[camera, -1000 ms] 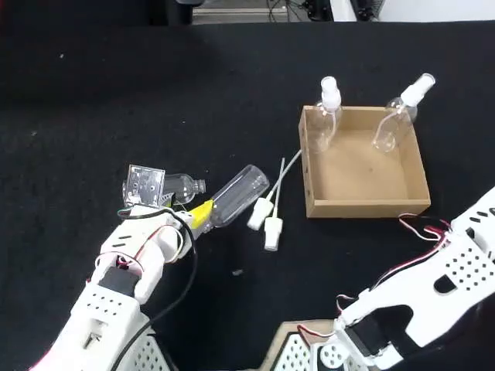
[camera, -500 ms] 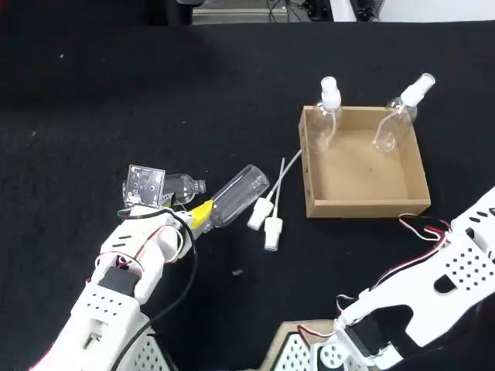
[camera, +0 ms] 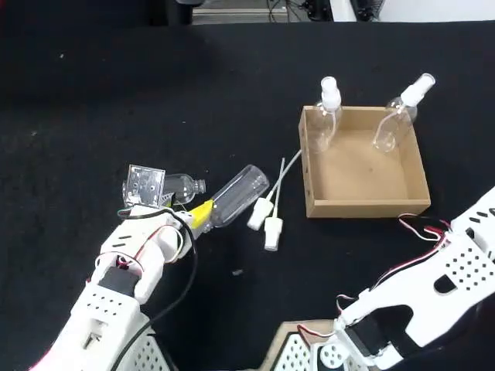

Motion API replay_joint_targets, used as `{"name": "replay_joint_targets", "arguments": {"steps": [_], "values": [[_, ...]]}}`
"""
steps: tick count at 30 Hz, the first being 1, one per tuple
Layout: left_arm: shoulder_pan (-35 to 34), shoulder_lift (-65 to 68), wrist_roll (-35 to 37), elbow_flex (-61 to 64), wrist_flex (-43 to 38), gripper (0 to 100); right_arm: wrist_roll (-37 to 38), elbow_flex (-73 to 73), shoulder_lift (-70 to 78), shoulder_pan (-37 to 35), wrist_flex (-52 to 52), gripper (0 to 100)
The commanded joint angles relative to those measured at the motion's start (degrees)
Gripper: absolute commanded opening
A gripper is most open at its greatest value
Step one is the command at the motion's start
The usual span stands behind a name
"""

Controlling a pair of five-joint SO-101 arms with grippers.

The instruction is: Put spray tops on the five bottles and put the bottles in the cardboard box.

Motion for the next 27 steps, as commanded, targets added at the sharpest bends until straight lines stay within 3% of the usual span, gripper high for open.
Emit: {"name": "replay_joint_targets", "arguments": {"steps": [1, 12, 27], "values": [[0.31, -0.70, 0.18, -1.01, -1.32, 26, -0.18, 0.22, -1.19, -0.18, -1.41, 31.9], [0.31, -0.70, 0.18, -0.92, -1.32, 26, -0.18, 11.65, -13.49, -0.26, -1.14, 32.2], [0.31, -0.70, 0.09, -0.84, -1.32, 26, -0.18, 12.53, -18.51, -0.18, -1.05, 31.9]]}}
